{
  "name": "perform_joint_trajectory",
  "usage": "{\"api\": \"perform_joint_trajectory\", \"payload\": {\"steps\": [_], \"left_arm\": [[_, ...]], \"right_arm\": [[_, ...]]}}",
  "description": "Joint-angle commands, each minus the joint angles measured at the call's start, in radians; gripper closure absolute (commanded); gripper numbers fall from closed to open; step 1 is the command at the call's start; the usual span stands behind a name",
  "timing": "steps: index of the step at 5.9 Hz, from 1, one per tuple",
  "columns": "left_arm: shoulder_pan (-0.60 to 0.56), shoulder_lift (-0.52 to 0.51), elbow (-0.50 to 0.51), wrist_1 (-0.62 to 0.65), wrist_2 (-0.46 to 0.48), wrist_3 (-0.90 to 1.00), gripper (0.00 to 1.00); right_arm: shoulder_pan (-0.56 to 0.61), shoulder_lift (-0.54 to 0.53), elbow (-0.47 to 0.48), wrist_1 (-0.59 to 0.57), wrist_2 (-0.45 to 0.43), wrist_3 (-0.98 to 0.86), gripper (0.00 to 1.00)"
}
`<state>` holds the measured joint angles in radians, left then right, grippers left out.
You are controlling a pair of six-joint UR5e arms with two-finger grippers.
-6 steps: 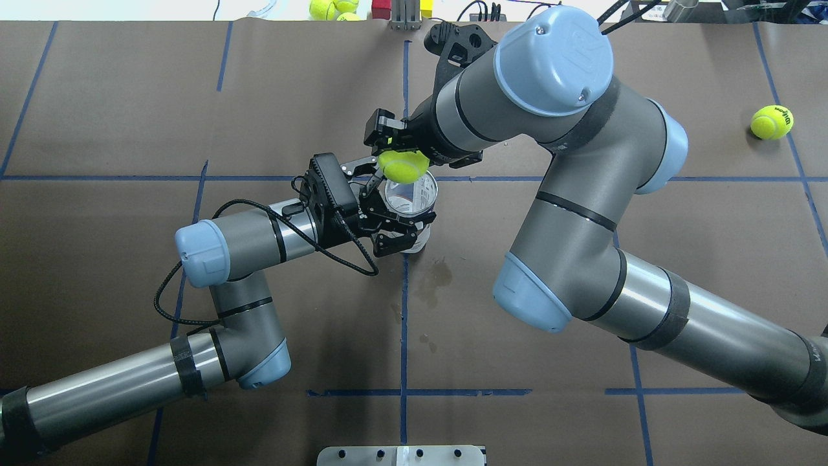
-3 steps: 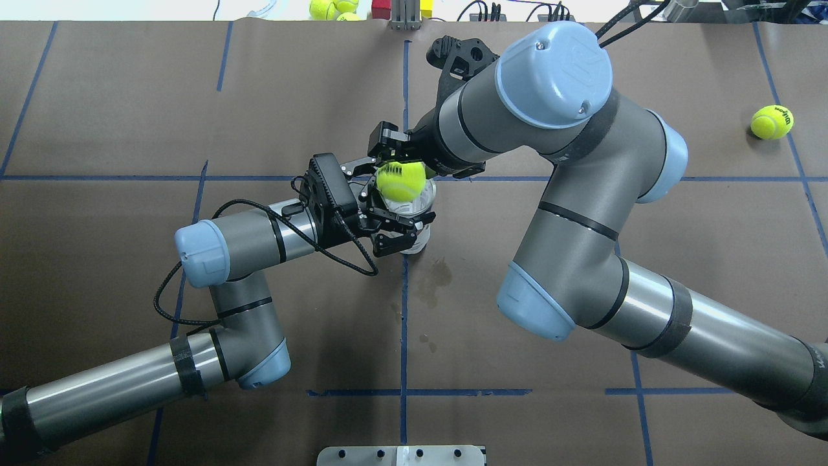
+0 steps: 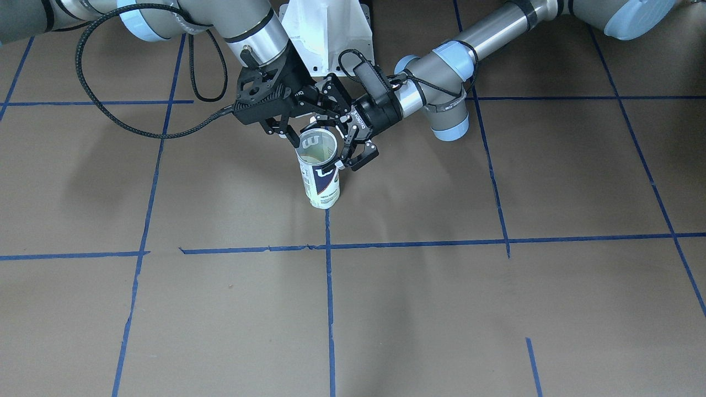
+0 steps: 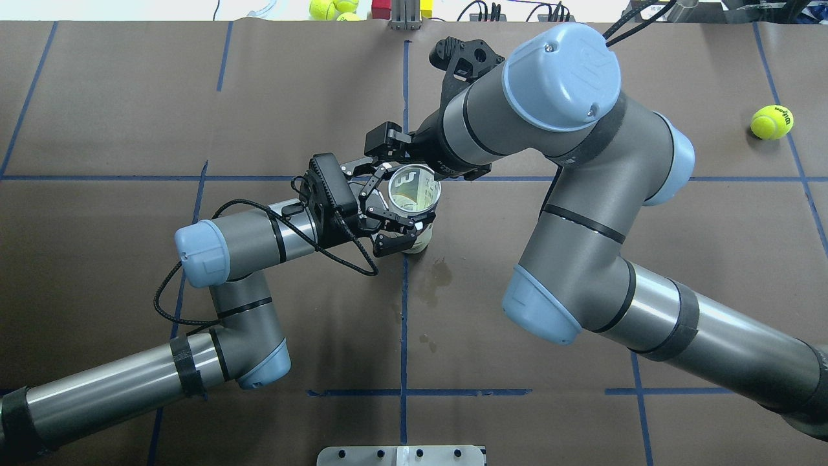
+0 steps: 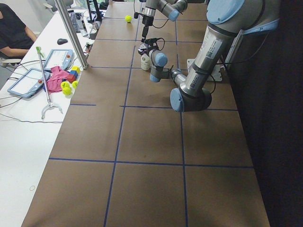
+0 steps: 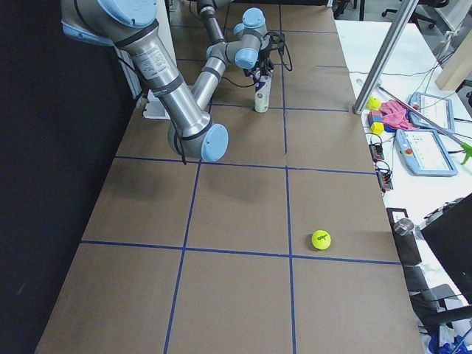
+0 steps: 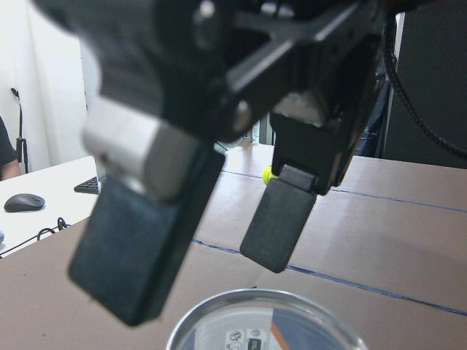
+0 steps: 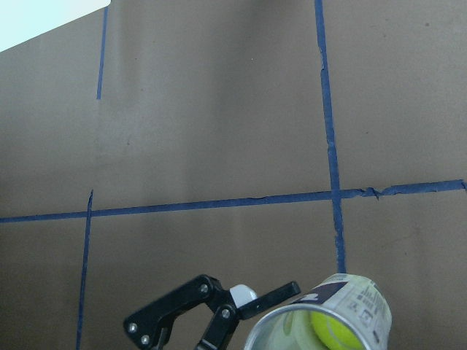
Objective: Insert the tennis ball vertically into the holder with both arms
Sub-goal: 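Open the right gripper to drop the ball into the tube, then move the right gripper to the second tennis ball farther away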
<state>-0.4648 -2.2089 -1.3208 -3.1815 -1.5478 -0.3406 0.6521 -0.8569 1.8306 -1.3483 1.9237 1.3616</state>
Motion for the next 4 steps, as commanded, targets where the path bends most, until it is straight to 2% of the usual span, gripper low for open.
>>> {"api": "perform_joint_trajectory", "payload": {"steps": [1, 2, 3, 4], "left_arm": [[0.0, 0.0, -0.002, 0.0, 0.0, 0.0, 0.1], [0.0, 0.0, -0.002, 0.0, 0.0, 0.0, 0.1], [0.0, 0.0, -0.002, 0.0, 0.0, 0.0, 0.1], [0.0, 0.0, -0.002, 0.0, 0.0, 0.0, 0.1]], "right_arm": [[0.138, -0.075, 0.033, 0.001, 0.149, -0.037, 0.01], [0.223, -0.167, 0.033, 0.006, 0.197, -0.193, 0.01], [0.295, -0.254, 0.021, 0.005, 0.19, -0.401, 0.01], [0.379, -0.299, -0.049, 0.009, 0.187, -0.538, 0.01]]}}
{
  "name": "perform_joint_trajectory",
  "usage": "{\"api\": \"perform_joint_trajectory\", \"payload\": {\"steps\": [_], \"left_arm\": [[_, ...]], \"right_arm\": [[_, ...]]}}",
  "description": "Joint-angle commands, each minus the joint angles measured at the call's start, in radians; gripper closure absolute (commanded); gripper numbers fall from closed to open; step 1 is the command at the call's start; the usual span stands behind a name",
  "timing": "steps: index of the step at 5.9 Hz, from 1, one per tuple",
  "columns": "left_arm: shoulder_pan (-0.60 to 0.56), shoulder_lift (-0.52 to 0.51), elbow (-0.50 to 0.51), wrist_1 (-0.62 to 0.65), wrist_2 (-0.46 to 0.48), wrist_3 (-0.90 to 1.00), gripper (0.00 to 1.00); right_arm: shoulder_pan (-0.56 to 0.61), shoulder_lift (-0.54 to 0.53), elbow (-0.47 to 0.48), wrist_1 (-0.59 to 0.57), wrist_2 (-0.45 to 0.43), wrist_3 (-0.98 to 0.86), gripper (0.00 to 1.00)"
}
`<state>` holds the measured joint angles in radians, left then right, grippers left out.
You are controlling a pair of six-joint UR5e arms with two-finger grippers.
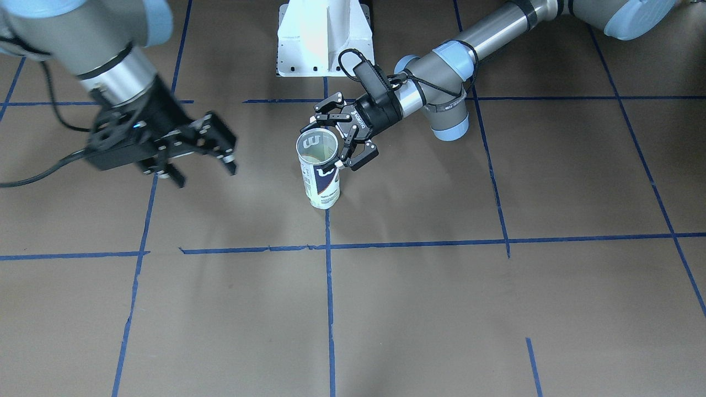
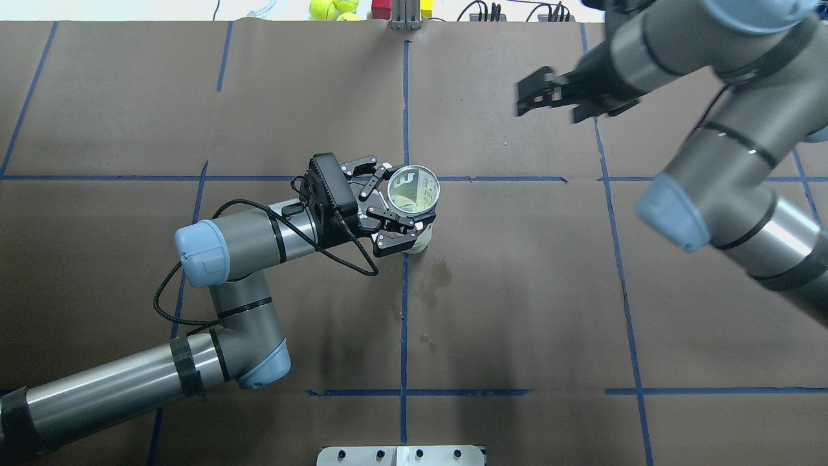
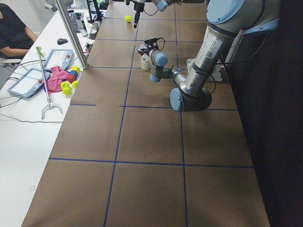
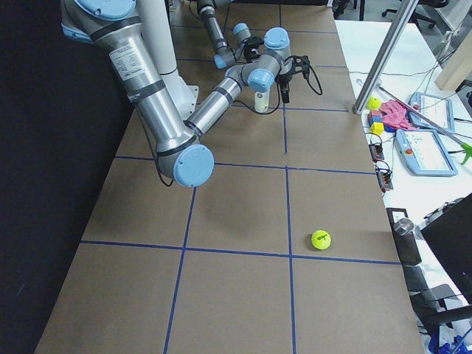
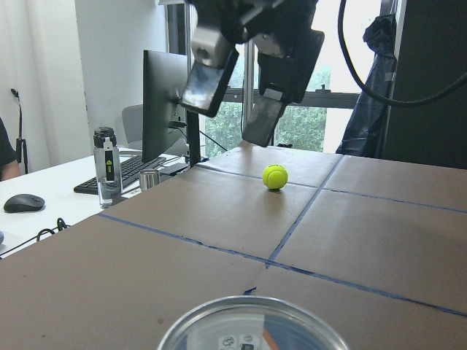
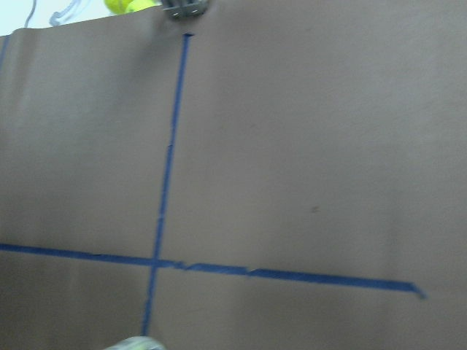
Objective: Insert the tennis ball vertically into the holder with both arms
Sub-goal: 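Move the right gripper to the second tennis ball farther away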
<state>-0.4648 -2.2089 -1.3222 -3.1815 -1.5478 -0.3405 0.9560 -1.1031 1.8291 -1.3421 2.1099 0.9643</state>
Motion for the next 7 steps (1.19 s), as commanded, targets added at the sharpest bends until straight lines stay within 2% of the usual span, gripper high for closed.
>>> {"api": "perform_joint_trajectory", "payload": {"steps": [1, 2, 3, 4, 5, 7], "left_arm": [[0.0, 0.0, -0.002, 0.0, 0.0, 0.0, 0.1], [0.0, -0.002, -0.002, 0.0, 0.0, -0.002, 0.1], [0.0, 0.0, -0.003, 0.0, 0.0, -0.002, 0.1], [0.0, 0.0, -0.003, 0.0, 0.0, 0.0, 0.1], [0.0, 0.0, -0.003, 0.0, 0.0, 0.0, 0.1], [0.0, 0.001, -0.003, 0.0, 0.0, 0.0, 0.1]], "right_arm": [[0.16, -0.055, -0.194, 0.008, 0.001, -0.28, 0.01], [0.241, -0.057, -0.317, 0.032, -0.005, -0.348, 0.02], [0.298, -0.058, -0.496, 0.176, -0.04, -0.375, 0.02], [0.314, -0.075, -0.671, 0.384, -0.057, -0.377, 0.02], [0.314, -0.081, -0.742, 0.435, -0.089, -0.387, 0.02], [0.316, -0.141, -0.748, 0.436, -0.113, -0.476, 0.02]]}}
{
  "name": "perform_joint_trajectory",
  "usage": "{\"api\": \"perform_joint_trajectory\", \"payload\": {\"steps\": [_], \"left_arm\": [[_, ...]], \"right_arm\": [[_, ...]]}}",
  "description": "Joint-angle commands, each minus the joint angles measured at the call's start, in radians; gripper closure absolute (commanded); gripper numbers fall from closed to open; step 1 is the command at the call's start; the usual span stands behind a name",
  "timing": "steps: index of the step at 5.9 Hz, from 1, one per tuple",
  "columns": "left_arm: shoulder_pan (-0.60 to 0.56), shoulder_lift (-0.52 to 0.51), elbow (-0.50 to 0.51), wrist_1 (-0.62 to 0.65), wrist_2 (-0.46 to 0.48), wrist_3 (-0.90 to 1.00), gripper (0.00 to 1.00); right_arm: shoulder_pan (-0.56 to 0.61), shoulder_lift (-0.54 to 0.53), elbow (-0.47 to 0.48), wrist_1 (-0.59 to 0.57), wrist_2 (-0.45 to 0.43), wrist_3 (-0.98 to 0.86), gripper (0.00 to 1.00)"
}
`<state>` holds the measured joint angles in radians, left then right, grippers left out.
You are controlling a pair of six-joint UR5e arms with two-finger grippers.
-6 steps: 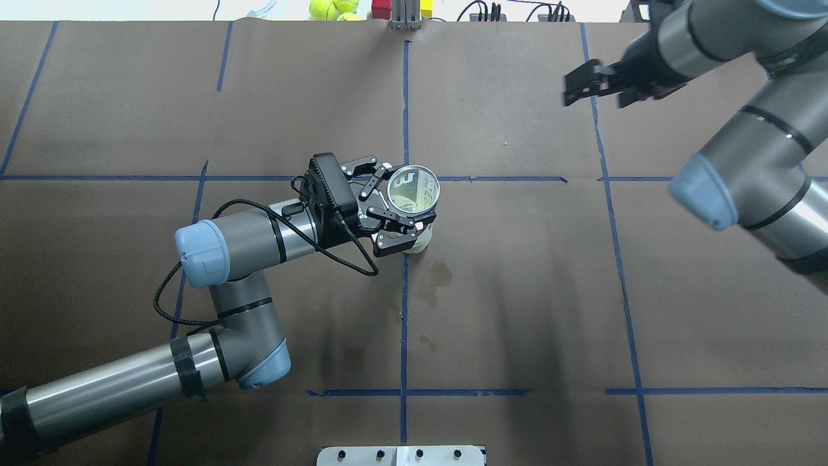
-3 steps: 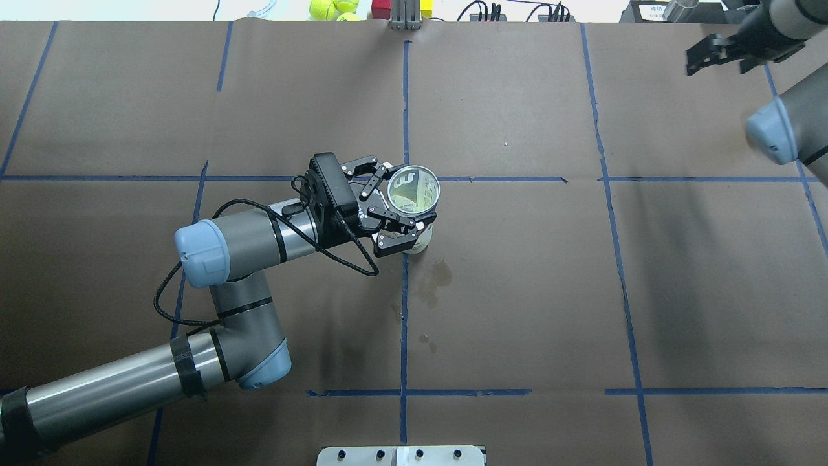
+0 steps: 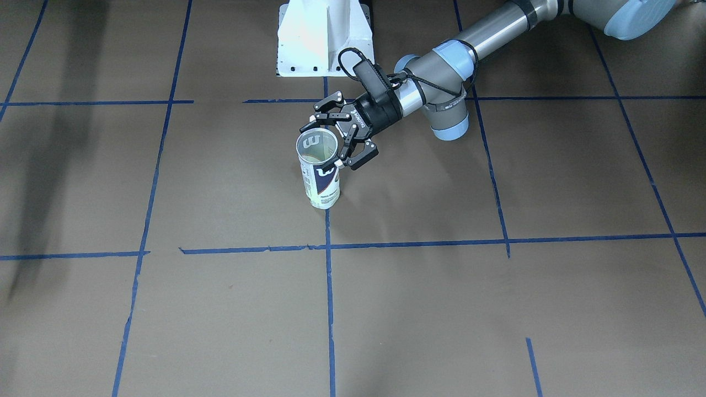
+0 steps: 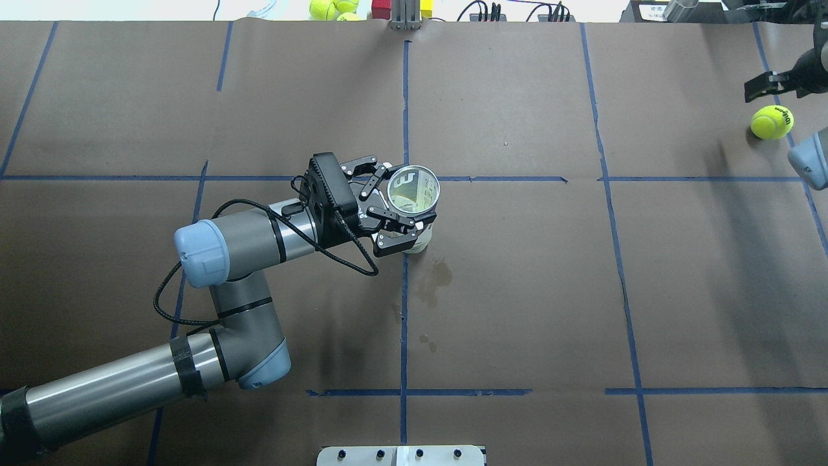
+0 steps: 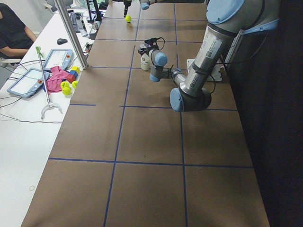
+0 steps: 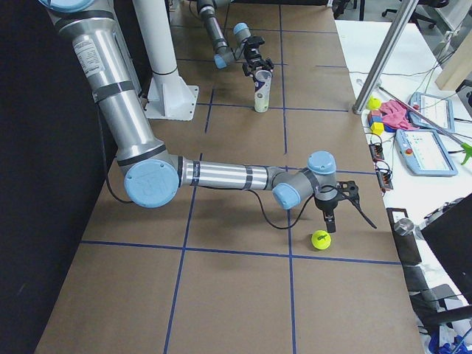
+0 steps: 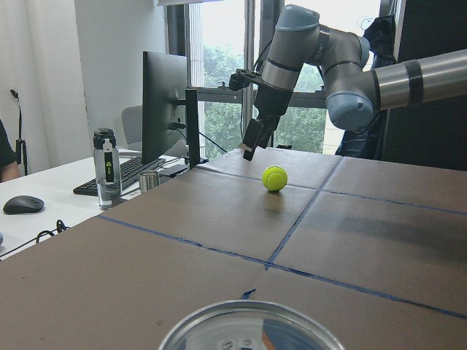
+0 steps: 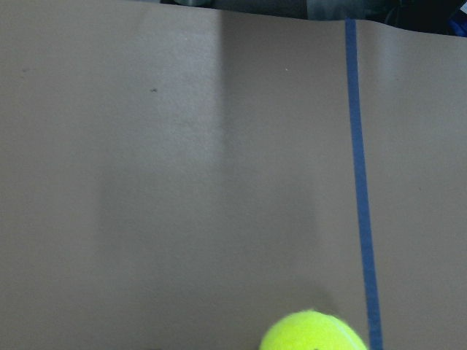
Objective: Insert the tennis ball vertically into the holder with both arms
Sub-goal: 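Move the right gripper to the second tennis ball farther away, then grasp the second tennis ball with the right gripper and lift it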
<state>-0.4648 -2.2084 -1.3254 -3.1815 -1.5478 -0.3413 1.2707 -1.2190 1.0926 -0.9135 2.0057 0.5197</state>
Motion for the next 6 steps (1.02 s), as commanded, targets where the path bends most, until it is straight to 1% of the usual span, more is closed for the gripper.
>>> {"api": "perform_joint_trajectory", "payload": {"steps": [1, 2, 3, 6], "left_arm": [[0.0, 0.001, 0.0, 0.0, 0.0, -0.001, 0.1], [0.0, 0.001, 0.0, 0.0, 0.0, -0.001, 0.1], [0.0, -0.001, -0.002, -0.002, 0.0, -0.001, 0.1], [0.002, -0.001, -0.002, -0.002, 0.0, 0.001, 0.09]], "right_arm": [[-0.001, -0.031, -0.016, 0.01, -0.013, -0.049, 0.02], [-0.002, -0.031, -0.025, 0.008, -0.039, -0.062, 0.02], [-0.029, -0.027, -0.026, 0.008, -0.079, -0.063, 0.02], [-0.05, -0.022, -0.04, 0.008, -0.096, -0.067, 0.02]]}}
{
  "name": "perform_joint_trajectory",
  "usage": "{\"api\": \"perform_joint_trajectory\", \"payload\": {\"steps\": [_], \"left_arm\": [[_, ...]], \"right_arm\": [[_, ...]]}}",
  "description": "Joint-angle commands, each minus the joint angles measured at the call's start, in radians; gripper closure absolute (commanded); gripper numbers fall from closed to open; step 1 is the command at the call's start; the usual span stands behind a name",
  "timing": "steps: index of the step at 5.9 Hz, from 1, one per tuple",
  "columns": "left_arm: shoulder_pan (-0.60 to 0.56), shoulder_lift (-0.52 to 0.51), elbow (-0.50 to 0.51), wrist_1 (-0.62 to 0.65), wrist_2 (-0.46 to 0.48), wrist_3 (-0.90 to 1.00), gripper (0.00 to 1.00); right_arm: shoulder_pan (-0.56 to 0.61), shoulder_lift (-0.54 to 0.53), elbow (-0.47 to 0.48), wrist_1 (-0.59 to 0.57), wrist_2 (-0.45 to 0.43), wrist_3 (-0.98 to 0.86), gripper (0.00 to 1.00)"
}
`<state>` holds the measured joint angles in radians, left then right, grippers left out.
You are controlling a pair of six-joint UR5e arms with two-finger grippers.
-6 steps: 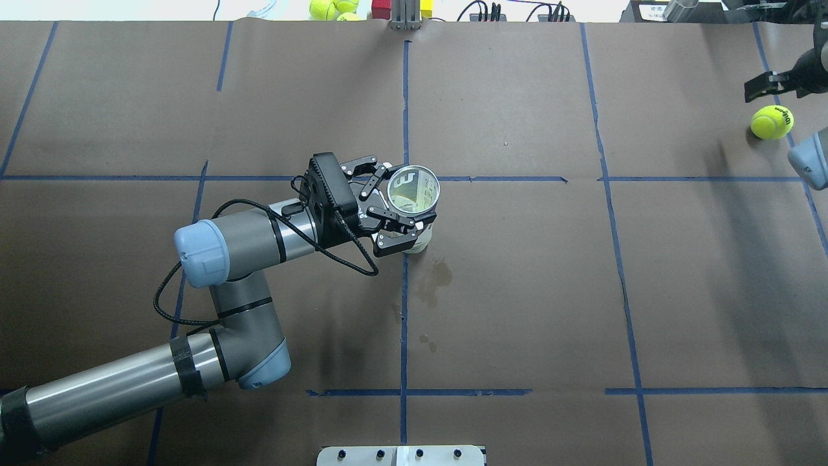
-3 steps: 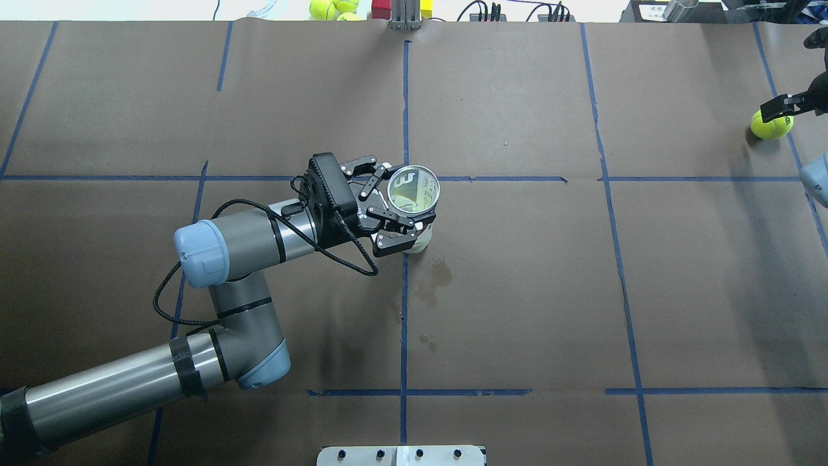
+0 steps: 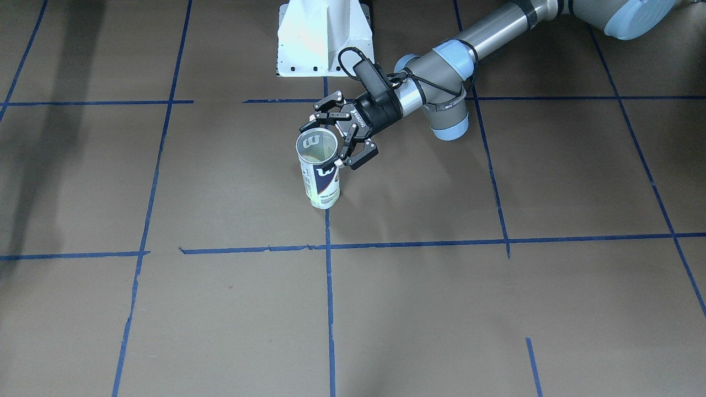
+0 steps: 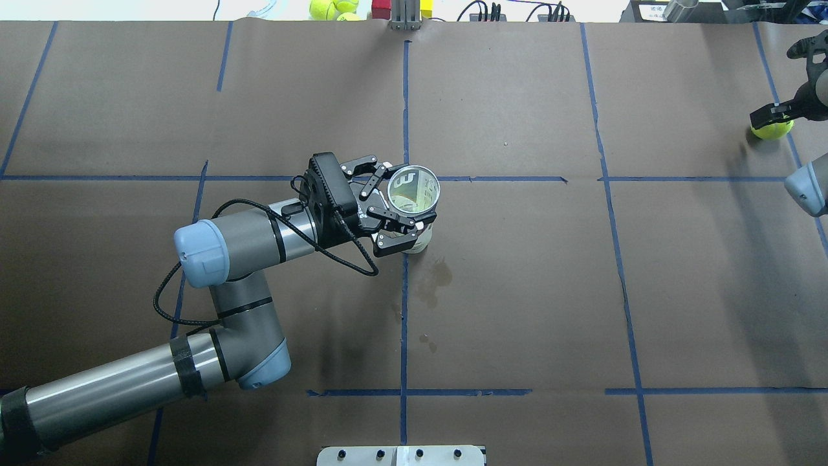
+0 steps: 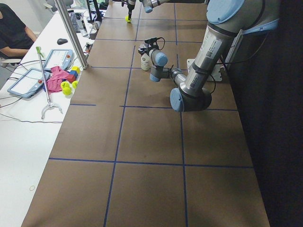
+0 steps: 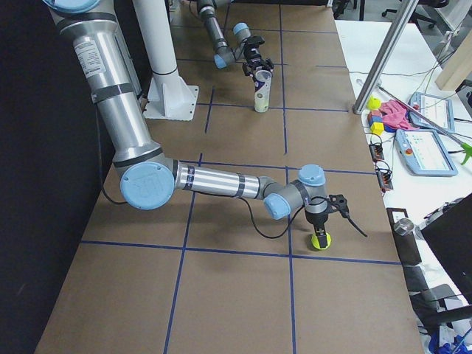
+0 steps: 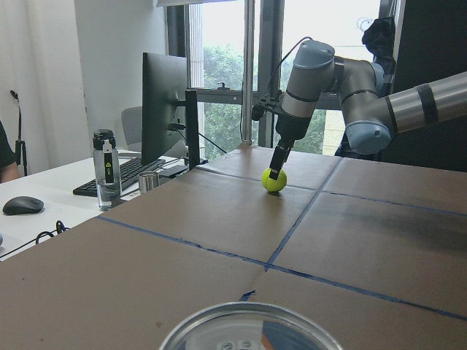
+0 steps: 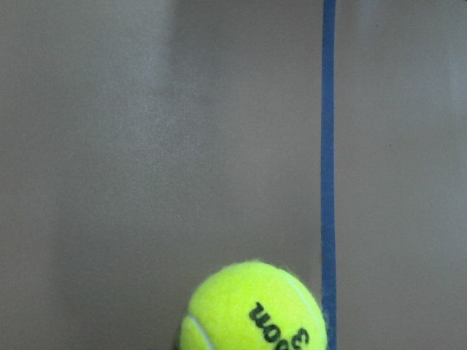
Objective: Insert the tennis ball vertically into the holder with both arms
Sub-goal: 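Grasp the second tennis ball with the right gripper and lift it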
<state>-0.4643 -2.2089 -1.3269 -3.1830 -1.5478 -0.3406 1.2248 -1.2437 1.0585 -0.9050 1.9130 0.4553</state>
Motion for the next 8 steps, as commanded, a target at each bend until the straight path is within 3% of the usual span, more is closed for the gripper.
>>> {"api": "perform_joint_trajectory", "payload": {"steps": [1, 2, 5, 6, 7, 8], "left_arm": [[0.001, 0.0, 0.0, 0.0, 0.0, 0.0, 0.09], [0.001, 0.0, 0.0, 0.0, 0.0, 0.0, 0.09], [0.001, 0.001, 0.0, 0.0, 0.0, 0.0, 0.09], [0.001, 0.0, 0.0, 0.0, 0.0, 0.0, 0.09], [0.001, 0.0, 0.0, 0.0, 0.0, 0.0, 0.09], [0.001, 0.0, 0.0, 0.0, 0.0, 0.0, 0.09]], "right_arm": [[-0.016, 0.0, -0.009, 0.0, -0.008, -0.003, 0.02], [-0.024, 0.006, -0.023, 0.0, -0.049, -0.004, 0.02], [-0.03, 0.018, -0.025, 0.0, -0.061, -0.01, 0.02], [-0.031, 0.02, -0.025, -0.002, -0.06, -0.016, 0.19], [-0.03, 0.02, -0.025, -0.002, -0.058, -0.023, 0.63], [-0.03, 0.02, -0.025, -0.002, -0.057, -0.024, 0.97]]}}
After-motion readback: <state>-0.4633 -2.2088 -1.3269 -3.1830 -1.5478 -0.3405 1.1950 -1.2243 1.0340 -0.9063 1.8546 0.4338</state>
